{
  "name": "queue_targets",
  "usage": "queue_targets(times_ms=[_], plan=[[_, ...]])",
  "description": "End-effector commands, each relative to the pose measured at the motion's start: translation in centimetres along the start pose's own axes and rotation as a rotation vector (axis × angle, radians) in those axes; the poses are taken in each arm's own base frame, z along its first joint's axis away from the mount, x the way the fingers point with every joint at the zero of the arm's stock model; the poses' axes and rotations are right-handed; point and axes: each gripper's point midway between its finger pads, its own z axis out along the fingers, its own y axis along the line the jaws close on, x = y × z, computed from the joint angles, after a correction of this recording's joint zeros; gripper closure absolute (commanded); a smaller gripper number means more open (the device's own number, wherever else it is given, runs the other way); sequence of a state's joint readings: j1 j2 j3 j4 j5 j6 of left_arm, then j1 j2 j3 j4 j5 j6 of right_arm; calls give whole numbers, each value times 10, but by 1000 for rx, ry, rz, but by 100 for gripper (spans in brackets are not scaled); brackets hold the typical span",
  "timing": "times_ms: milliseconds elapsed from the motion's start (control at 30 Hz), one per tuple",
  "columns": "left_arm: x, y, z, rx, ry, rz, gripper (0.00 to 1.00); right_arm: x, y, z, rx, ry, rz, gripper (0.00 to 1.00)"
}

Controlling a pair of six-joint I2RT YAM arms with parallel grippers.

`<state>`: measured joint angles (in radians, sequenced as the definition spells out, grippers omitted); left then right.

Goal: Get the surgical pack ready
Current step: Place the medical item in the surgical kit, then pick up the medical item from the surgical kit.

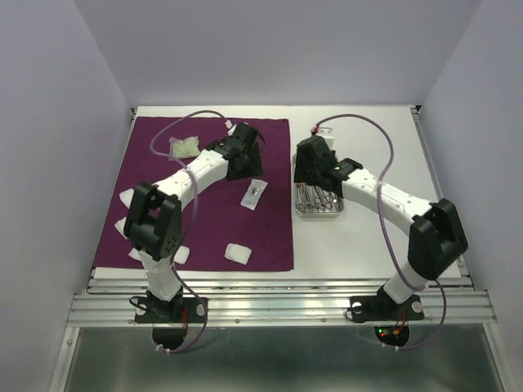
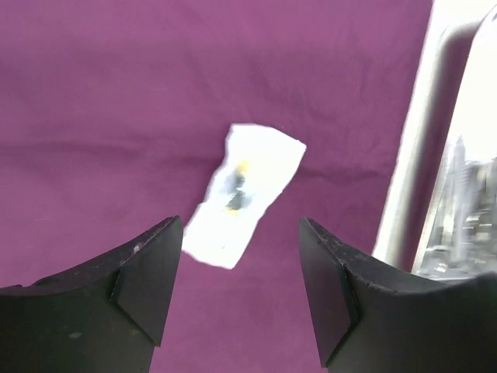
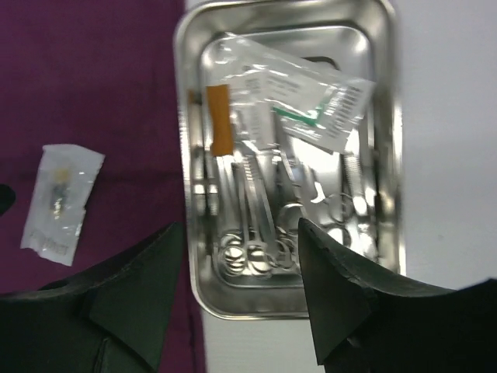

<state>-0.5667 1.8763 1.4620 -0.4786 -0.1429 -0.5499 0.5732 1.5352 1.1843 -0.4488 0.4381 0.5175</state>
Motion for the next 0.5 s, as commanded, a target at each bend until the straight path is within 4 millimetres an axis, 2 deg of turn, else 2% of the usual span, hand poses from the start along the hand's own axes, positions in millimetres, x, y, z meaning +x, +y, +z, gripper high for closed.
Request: queue_targets(times_ms=[0, 33, 67, 100, 133, 167, 200, 233, 267, 300, 367, 400, 467], plan=[[-54, 44, -62, -25, -167, -89, 28, 6, 68, 1, -96, 3, -100, 34], [-60, 70, -63, -61, -175, -132, 28, -1, 87, 0, -146, -14, -93, 34], [-64, 85, -69, -81, -187, -153, 29, 3, 100, 2, -178, -4, -96, 34], [-71, 99, -81, -100, -222, -181, 29, 20, 117, 10, -217, 38, -115, 34], [-74, 124, -85, -148, -234, -230, 30, 15, 132, 10, -248, 30, -102, 34], [-80, 139, -97, -177, -275, -262, 30, 19, 141, 14, -259, 41, -106, 34], [-81, 148, -101, -187, -287, -282, 30, 22, 148, 19, -270, 56, -106, 34], [-78, 158, -102, -199, -287, -297, 30, 37, 157, 30, -272, 86, -117, 34], [-80, 170, -106, -211, -299, -322, 30, 39, 163, 34, -283, 94, -109, 34], [-80, 173, -111, -207, -308, -326, 30, 38, 175, 34, -306, 94, -95, 34], [-76, 179, -111, -215, -300, -330, 30, 50, 181, 49, -294, 122, -89, 34], [-75, 179, -112, -214, -300, -329, 30, 48, 188, 51, -307, 123, -80, 34], [-71, 179, -111, -209, -292, -320, 30, 56, 195, 61, -309, 148, -67, 35]])
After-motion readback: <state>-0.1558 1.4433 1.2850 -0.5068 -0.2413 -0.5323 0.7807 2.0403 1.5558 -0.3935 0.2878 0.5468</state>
